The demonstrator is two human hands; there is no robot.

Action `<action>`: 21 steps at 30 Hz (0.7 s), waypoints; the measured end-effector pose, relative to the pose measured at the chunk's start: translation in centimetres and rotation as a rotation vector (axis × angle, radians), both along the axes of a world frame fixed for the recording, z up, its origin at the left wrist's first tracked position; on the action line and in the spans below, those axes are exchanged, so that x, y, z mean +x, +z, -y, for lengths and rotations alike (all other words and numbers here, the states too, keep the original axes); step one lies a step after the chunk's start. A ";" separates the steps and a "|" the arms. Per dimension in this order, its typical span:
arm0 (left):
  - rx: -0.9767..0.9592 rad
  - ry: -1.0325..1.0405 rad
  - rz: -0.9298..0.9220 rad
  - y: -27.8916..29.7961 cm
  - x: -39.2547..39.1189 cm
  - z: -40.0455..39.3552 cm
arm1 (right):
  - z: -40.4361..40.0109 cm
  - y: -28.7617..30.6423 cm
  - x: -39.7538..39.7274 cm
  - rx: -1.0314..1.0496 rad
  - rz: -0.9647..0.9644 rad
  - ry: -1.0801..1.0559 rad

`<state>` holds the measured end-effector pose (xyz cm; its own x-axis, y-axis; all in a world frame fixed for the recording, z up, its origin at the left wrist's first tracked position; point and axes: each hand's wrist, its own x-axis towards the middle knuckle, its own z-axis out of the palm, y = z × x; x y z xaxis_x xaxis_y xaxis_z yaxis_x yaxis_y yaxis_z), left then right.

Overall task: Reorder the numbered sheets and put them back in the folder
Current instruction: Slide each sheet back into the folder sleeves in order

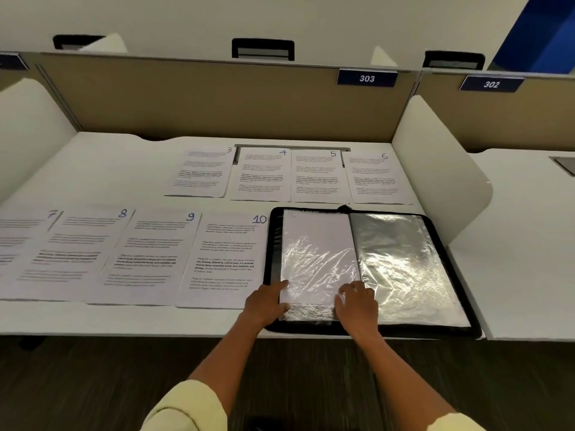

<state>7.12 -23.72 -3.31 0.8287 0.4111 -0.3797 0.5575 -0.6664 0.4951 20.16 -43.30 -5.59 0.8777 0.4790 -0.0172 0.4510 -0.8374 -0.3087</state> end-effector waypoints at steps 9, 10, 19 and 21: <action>0.111 0.114 0.249 0.6 -2.2 -3.5 | -6.1 0.2 -2.3 -0.003 0.045 0.119; 0.155 0.144 0.257 0.6 -2.6 -4.4 | -7.4 0.2 -2.5 -0.006 0.051 0.160; 0.418 0.237 0.218 -0.6 -4.7 -13.2 | -18.7 0.1 -2.5 0.052 0.136 0.402; 0.464 0.245 0.205 -0.6 -4.8 -15.3 | -21.4 0.0 -2.1 0.065 0.146 0.426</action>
<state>2.36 -8.42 -3.95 0.7260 0.6862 0.0456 0.6464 -0.7035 0.2954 18.05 -21.87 -5.61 0.5927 0.7942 0.1342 0.7942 -0.5485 -0.2615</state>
